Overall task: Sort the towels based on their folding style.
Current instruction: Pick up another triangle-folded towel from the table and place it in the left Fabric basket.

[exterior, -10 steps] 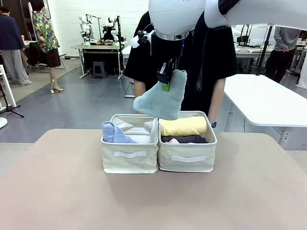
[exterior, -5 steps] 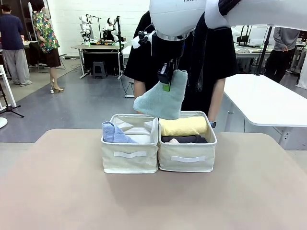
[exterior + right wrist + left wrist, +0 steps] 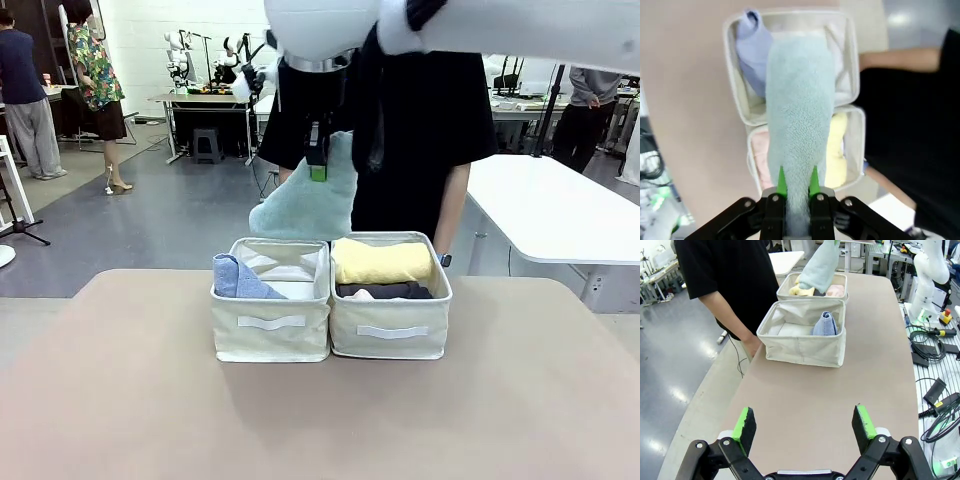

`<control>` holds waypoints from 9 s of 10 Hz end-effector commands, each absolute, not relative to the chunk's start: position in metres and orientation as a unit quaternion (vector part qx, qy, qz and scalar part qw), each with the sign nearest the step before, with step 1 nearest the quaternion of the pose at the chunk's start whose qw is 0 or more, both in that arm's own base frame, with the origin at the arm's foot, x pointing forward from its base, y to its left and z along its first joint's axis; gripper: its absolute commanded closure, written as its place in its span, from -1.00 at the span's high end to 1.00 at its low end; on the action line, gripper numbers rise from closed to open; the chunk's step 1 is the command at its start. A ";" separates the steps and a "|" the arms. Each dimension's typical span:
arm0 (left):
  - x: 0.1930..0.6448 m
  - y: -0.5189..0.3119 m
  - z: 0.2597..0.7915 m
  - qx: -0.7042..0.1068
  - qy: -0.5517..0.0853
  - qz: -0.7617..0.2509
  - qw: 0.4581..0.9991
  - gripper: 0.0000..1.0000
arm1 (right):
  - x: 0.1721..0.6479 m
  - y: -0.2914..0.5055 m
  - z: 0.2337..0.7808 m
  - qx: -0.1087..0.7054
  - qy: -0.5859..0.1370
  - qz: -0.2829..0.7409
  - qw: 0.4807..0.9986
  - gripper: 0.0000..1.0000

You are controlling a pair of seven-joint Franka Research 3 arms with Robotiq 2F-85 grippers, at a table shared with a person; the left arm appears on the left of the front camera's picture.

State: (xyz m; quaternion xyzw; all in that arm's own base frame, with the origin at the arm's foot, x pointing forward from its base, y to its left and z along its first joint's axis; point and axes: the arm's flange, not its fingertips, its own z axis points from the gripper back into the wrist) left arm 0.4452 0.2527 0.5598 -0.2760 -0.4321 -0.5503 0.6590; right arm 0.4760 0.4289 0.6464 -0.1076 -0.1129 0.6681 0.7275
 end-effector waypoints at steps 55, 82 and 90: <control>0.444 0.254 0.561 -0.274 -0.432 -0.551 0.659 1.00 | 0.628 0.478 0.456 0.020 -0.017 0.743 0.669 1.00; 0.444 0.254 0.561 -0.274 -0.432 -0.551 0.659 1.00 | 0.426 0.061 0.511 0.054 -0.198 0.478 0.854 1.00; 0.444 0.254 0.561 -0.274 -0.432 -0.551 0.659 1.00 | 0.441 -0.148 0.591 0.326 -0.374 0.592 0.636 1.00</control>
